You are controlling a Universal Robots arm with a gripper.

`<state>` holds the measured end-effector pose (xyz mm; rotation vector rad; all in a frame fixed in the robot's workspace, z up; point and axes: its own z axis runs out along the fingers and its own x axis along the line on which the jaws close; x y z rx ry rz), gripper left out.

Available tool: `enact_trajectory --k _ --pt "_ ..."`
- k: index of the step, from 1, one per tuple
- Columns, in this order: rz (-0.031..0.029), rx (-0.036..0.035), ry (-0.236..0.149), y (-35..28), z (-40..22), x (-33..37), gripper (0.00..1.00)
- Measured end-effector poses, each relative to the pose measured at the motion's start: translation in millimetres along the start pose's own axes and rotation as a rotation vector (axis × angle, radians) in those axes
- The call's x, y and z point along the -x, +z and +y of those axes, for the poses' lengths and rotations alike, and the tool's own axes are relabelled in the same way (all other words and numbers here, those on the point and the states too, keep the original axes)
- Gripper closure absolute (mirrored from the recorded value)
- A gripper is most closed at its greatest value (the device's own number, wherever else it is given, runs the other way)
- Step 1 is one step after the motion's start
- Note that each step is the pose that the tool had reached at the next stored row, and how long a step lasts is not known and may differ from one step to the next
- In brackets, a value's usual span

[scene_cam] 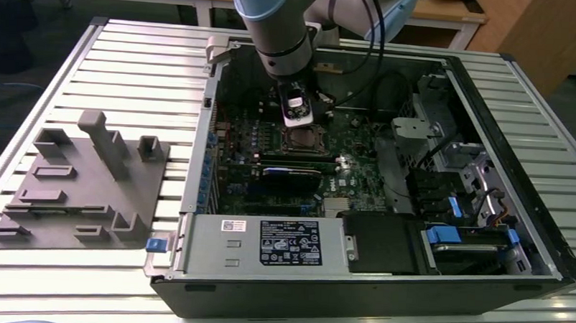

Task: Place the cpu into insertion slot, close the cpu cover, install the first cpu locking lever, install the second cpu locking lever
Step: 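Install the first cpu locking lever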

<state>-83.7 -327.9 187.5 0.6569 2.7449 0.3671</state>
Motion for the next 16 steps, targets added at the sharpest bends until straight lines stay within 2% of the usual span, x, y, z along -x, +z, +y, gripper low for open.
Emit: enact_trajectory --k 5,16 --pt "0.0005 -0.0009 0.000 -4.6 1.5 1.1 0.89" --pt "0.0008 0.0028 0.009 -4.3 4.9 -0.7 0.89"
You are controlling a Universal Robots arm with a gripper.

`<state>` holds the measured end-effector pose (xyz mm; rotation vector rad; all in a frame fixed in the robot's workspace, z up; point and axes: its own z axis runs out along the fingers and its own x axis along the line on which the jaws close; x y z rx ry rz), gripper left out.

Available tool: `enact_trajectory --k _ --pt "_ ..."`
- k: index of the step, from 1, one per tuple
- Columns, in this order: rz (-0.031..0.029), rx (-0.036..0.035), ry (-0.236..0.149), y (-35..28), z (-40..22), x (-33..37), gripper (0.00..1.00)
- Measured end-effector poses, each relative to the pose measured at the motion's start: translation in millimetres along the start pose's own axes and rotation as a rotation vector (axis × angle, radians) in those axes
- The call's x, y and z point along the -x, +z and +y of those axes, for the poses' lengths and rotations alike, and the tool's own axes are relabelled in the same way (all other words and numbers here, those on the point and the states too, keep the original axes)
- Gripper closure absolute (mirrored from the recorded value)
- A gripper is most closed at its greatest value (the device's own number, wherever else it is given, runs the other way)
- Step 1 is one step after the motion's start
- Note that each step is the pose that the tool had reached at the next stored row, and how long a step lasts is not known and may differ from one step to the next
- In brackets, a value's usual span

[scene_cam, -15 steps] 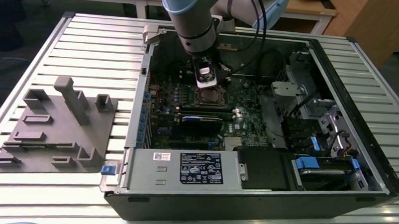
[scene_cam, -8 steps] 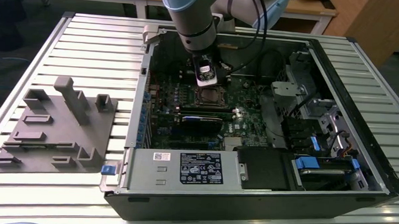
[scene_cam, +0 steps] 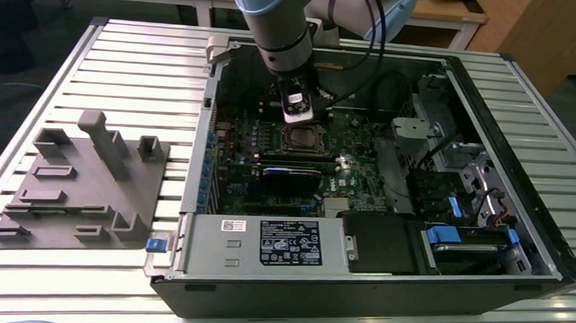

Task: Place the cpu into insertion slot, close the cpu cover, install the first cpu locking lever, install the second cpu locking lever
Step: 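Install the first cpu locking lever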

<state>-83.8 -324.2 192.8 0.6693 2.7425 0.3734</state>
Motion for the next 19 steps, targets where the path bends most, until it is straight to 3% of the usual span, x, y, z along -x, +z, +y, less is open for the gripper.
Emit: enact_trajectory --k 13,19 --pt "-0.0014 0.0048 0.019 0.6 2.6 -1.4 0.89" --pt "-0.0026 0.0021 0.019 0.7 2.4 -1.8 0.89"
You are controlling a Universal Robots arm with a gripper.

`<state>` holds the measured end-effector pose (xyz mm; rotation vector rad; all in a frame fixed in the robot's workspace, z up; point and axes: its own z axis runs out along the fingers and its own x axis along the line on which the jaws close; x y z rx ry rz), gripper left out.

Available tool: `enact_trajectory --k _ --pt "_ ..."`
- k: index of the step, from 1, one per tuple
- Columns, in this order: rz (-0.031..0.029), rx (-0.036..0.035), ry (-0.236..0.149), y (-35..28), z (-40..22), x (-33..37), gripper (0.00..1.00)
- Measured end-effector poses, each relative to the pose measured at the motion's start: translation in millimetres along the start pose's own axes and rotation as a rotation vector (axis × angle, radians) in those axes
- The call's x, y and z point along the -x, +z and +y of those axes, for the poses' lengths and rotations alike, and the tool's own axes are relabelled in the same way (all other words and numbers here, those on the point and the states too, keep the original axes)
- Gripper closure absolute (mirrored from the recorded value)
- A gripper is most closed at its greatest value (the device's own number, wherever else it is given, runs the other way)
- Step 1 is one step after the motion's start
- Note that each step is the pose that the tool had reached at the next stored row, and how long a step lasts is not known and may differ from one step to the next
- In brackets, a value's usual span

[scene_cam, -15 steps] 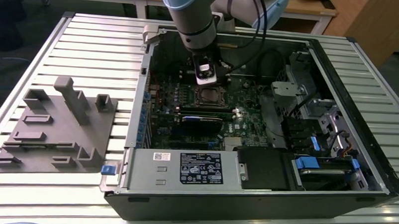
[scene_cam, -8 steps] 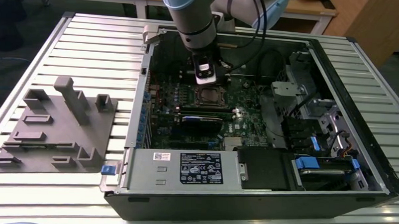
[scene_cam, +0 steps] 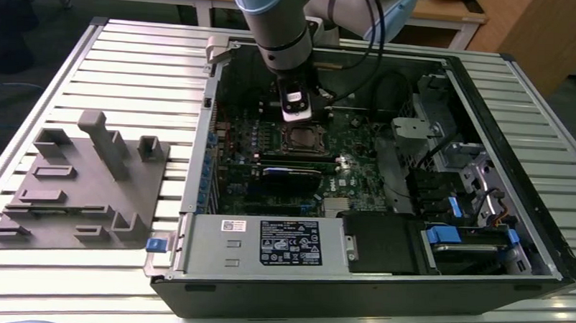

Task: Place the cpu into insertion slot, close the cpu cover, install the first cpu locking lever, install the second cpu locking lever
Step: 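Install the first cpu locking lever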

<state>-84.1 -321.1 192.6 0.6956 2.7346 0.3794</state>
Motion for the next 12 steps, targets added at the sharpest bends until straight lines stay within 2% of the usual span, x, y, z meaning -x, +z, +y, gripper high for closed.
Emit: enact_trajectory --k 8,12 --pt "-0.0008 0.0003 0.000 3.7 -1.8 -1.7 0.89" --pt "-0.0024 -0.0026 -0.001 3.9 -1.8 -1.7 0.89"
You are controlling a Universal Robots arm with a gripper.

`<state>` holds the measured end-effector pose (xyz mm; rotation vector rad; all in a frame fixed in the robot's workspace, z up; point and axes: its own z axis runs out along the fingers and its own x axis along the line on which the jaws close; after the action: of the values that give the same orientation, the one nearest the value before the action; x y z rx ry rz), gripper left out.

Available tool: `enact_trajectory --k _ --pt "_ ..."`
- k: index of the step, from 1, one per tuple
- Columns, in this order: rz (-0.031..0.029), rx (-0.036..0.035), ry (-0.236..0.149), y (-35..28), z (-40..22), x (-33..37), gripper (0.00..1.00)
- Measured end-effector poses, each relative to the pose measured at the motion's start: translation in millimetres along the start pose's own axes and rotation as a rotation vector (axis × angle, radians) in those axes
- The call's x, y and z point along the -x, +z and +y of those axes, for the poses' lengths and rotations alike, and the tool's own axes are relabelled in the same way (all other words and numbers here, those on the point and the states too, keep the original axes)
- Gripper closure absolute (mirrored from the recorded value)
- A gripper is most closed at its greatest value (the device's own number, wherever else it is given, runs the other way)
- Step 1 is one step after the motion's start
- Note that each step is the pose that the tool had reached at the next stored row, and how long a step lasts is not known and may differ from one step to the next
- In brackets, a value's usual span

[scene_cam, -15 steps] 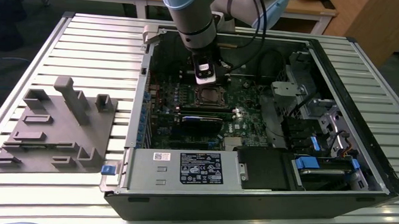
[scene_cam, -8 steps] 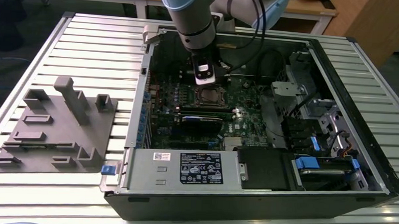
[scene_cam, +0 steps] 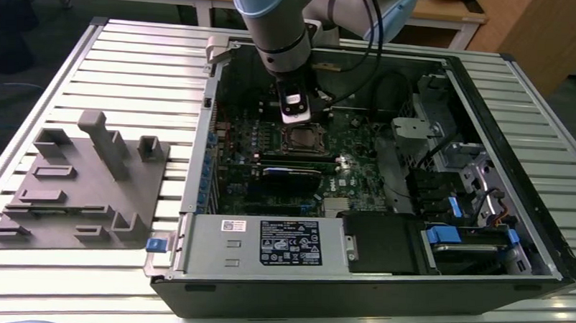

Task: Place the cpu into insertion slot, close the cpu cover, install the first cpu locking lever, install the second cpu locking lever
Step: 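Install the first cpu locking lever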

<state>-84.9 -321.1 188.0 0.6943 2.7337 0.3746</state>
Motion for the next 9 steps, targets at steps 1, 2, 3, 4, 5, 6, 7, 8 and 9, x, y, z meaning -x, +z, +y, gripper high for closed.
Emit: enact_trajectory --k 1,2,3,4,5,6,7,8,9 --pt "-0.0001 -0.0003 0.000 0.0 0.0 0.0 0.89" --pt "-0.0001 -0.0005 0.000 0.0 0.0 0.0 0.89" --pt "-0.0001 -0.0007 0.000 0.0 0.0 0.0 0.89" --pt "-0.0001 -0.0008 0.000 0.0 0.0 0.0 0.89" --pt "0.0000 -0.0009 0.000 -0.1 0.1 0.1 0.89" --pt "0.0001 -0.0013 0.000 -0.9 0.3 0.2 0.89" --pt "0.0000 -0.0010 0.000 -2.0 0.7 0.5 0.89" --pt "-0.0001 -0.0008 0.000 -3.2 1.1 0.8 0.89" --pt "-0.0001 -0.0007 0.000 -3.7 1.3 0.9 0.89"
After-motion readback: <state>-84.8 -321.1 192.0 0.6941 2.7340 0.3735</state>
